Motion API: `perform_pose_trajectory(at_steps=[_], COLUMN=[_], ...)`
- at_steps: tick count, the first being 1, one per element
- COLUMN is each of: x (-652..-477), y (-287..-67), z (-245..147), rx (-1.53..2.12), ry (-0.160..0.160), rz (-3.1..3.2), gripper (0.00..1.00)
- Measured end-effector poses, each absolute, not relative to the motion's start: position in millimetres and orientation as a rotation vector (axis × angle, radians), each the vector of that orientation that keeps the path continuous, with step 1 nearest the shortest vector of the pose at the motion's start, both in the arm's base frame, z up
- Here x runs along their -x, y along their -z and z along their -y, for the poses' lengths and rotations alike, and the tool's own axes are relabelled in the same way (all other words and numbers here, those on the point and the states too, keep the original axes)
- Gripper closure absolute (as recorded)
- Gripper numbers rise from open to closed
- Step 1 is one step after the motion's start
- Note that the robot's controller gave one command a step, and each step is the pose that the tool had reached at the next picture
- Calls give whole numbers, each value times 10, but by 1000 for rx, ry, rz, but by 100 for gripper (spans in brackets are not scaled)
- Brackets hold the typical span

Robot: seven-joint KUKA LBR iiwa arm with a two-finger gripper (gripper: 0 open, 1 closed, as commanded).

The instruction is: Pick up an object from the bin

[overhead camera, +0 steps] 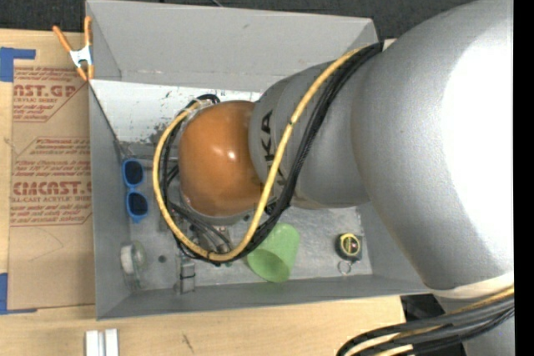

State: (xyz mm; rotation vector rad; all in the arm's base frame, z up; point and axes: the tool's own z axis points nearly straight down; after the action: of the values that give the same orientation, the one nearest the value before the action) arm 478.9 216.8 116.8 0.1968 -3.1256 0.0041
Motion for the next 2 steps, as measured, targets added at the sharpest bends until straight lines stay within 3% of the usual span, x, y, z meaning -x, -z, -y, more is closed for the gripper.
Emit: perform_pose_trajectory(at_steps=[1, 2], x=[-4990, -4930], y=[-1773, -993], z=[-1049, -634], rx=[-628, -936], ry=[-3, 2], rz=[3082, 2993], gripper=[0, 0])
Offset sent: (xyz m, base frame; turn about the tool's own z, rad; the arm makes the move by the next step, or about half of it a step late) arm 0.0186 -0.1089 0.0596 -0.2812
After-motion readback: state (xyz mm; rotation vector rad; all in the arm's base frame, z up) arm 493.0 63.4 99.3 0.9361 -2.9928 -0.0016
